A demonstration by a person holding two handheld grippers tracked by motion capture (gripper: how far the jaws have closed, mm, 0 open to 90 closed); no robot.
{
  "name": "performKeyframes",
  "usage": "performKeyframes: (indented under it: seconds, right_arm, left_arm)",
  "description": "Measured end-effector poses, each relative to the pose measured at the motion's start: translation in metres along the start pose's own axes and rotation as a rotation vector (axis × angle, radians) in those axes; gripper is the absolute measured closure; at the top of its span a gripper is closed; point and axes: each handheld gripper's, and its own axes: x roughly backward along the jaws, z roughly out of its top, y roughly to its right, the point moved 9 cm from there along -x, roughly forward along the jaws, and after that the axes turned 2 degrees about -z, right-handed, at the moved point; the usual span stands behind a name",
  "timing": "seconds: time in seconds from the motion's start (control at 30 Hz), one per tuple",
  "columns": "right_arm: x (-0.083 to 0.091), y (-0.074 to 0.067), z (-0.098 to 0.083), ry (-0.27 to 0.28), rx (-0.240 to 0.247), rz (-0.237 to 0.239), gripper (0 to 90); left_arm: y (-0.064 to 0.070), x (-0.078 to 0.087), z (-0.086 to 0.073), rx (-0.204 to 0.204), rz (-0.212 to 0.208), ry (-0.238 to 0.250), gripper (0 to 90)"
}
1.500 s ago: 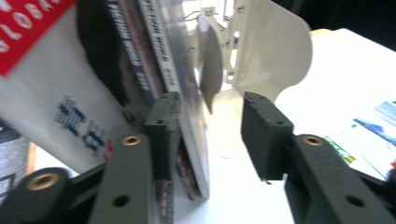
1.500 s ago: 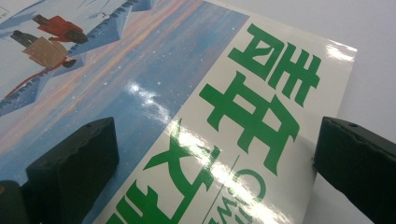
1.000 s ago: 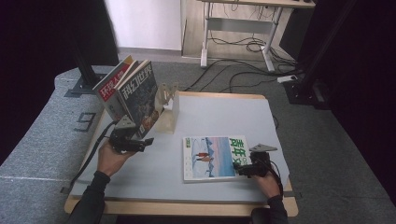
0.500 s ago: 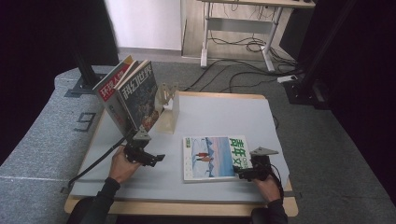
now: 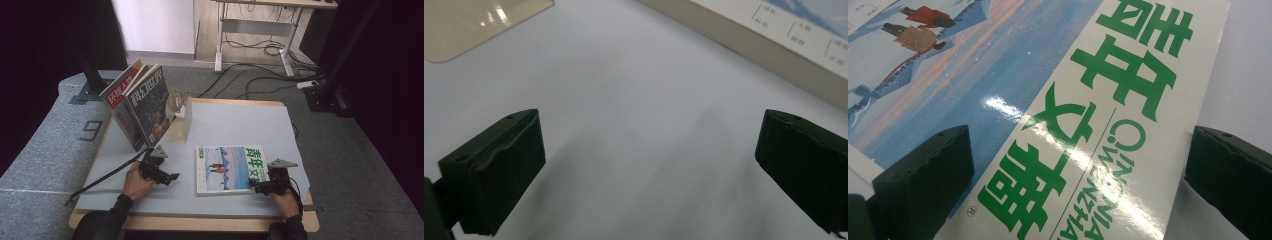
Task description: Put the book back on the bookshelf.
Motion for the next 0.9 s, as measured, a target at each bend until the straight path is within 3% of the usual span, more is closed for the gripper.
performKeyframes:
  seconds: [0.07,0.33,0.9]
  right_arm:
    - [-0.0002,0.0002,-0.0001,0.004,-0.003,0.000,0.0]
    - [-0.0023,0.0019,-0.0030,0.017,-0.066,0.026,0.0]
    - [-0.0022,0.0019,-0.0028,0.017,-0.064,0.023,0.0]
  left_arm:
    - [-0.0010,-0.0061,-0.0049,-0.016,0.013,-0.029,0.0]
    - [-0.0007,-0.0072,-0.0049,-0.023,0.021,-0.009,0.0]
    - [-0.0006,-0.0073,-0.0048,-0.018,0.024,-0.010,0.0]
